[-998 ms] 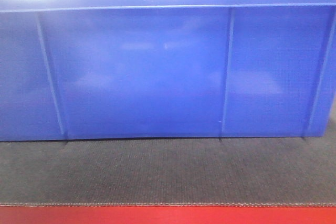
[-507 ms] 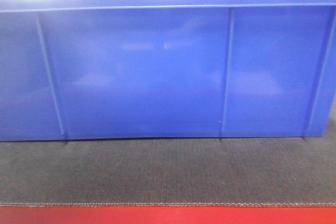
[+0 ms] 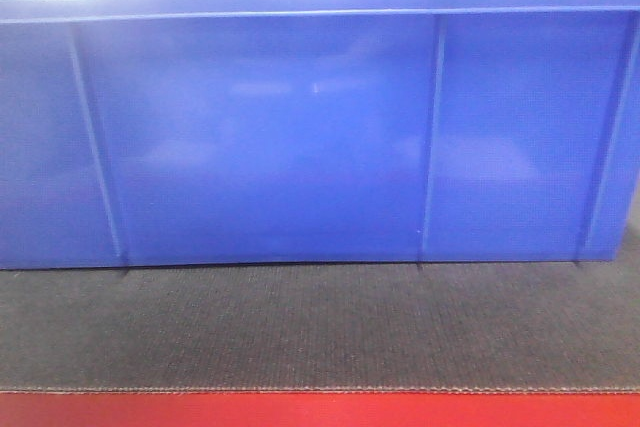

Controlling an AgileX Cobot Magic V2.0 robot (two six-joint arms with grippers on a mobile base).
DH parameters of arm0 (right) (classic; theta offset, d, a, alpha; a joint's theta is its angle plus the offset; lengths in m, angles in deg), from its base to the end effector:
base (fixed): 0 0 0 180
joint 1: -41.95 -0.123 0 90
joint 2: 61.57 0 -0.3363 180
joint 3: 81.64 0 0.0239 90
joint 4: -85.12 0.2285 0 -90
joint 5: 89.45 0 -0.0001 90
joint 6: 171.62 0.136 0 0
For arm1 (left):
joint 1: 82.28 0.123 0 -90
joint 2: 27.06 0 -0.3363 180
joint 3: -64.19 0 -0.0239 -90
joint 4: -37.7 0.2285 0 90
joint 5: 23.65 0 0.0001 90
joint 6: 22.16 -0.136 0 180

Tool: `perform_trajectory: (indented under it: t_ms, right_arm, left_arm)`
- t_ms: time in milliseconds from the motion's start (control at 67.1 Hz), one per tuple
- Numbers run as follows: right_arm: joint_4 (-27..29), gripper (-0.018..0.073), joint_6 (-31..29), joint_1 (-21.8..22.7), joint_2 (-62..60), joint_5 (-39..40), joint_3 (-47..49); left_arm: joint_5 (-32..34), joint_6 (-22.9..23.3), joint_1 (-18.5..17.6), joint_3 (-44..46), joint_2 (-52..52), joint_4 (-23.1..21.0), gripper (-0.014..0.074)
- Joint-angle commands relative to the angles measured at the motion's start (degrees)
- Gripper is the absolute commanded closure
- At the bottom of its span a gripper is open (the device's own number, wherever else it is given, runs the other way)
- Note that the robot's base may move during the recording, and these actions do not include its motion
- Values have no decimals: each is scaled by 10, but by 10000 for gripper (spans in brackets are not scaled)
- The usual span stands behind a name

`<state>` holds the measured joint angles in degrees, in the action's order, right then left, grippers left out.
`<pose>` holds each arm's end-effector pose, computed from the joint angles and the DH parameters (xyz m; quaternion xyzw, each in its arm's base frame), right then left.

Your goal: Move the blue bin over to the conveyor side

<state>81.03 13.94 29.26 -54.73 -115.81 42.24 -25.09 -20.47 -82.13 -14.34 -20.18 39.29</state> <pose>-0.0042 -0.0054 0.2899 -0.0549 0.7004 0.0793 0.7072 0.0278 0.0002 0.2128 -0.0018 0.6874 0.0006 0.7263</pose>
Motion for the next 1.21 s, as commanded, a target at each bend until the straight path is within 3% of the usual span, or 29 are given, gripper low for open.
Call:
perform_trajectory:
  t_ms: [0, 75, 224, 492, 551, 1192]
  right_arm:
    - [34, 634, -56, 40, -2, 17, -16]
    - [71, 634, -94, 72, -2, 41, -45]
    - [90, 634, -96, 114, -2, 111, -115]
    - [99, 634, -96, 137, -2, 238, -223]
    - [101, 634, -96, 138, -2, 206, -223]
    - [101, 634, -96, 138, -2, 216, -223]
  left_arm:
    - [11, 0, 2, 1, -3, -3, 603]
    - [11, 0, 2, 1, -3, -3, 603]
    - [11, 0, 2, 1, -3, -3, 603]
    - [11, 0, 2, 1, -3, -3, 603]
    - [11, 0, 2, 1, -3, -3, 603]
    - [11, 0, 2, 1, -3, -3, 603]
